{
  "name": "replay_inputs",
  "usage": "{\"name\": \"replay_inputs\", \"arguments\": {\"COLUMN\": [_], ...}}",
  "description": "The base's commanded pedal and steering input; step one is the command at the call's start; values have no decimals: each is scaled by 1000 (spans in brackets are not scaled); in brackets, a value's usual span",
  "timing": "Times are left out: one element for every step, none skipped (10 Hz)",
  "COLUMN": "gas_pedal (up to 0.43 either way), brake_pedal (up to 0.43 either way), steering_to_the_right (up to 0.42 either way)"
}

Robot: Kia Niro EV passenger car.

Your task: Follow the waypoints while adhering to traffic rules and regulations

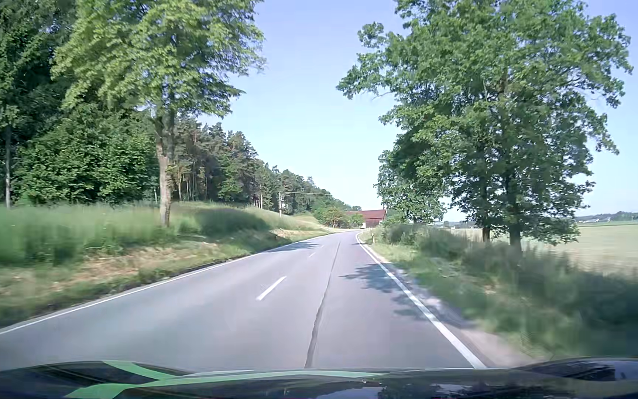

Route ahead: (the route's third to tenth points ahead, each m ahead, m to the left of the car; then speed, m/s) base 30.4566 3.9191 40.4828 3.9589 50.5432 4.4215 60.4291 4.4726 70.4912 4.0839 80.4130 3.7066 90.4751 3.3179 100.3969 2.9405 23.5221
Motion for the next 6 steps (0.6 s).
{"name": "replay_inputs", "arguments": {"gas_pedal": [177,150,110,98,87,67], "brake_pedal": [0,0,0,0,0,0], "steering_to_the_right": [-4,-4,-5,-5,-5,-5]}}
